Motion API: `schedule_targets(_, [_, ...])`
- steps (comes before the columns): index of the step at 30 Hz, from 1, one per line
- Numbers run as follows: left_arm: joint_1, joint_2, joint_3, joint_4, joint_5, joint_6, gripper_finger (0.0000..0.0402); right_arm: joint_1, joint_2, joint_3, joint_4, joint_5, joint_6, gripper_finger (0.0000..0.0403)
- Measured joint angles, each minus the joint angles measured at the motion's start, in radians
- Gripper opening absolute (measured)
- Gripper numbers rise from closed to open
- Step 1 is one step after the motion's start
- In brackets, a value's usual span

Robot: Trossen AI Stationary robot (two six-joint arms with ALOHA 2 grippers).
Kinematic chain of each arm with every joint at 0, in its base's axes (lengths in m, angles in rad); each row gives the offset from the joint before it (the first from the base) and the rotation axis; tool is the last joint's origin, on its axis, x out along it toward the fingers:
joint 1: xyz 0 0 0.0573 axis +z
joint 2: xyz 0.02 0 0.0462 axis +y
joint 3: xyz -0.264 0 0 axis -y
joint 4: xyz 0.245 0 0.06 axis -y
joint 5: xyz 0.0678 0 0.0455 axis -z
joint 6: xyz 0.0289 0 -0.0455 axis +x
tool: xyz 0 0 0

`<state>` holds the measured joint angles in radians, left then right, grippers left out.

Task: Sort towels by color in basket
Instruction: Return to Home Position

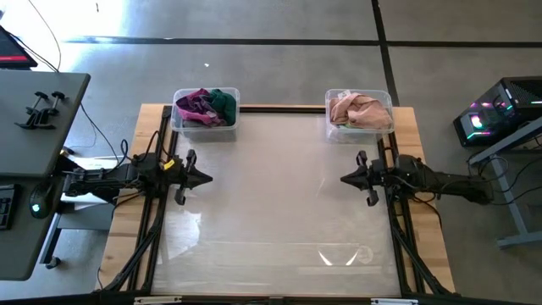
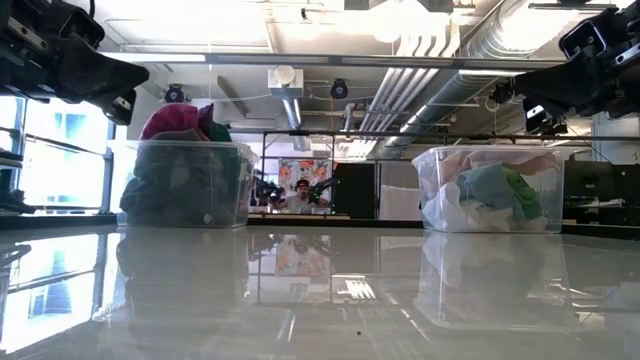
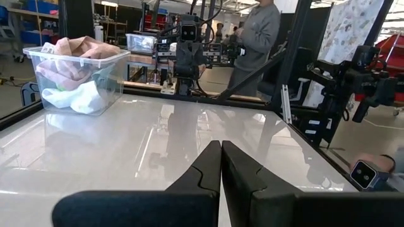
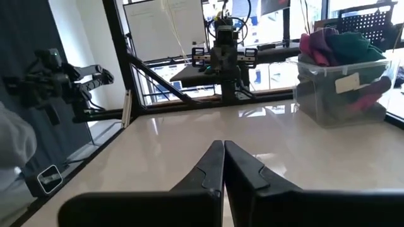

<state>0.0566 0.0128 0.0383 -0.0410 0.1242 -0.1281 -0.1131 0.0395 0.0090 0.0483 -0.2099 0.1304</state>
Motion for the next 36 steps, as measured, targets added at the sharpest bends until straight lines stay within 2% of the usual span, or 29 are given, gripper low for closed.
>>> schedule_targets(33, [0.000,0.000,0.000,0.000,0.000,-0.003,0.0000,0.000,0.000,0.000,-0.001,0.001,-0.007,0.0000])
schedule_targets(36, [-0.001,-0.004,-0.027,0.072,-0.001,-0.010,0.0000,0.000,0.000,0.000,-0.001,0.001,-0.008,0.0000])
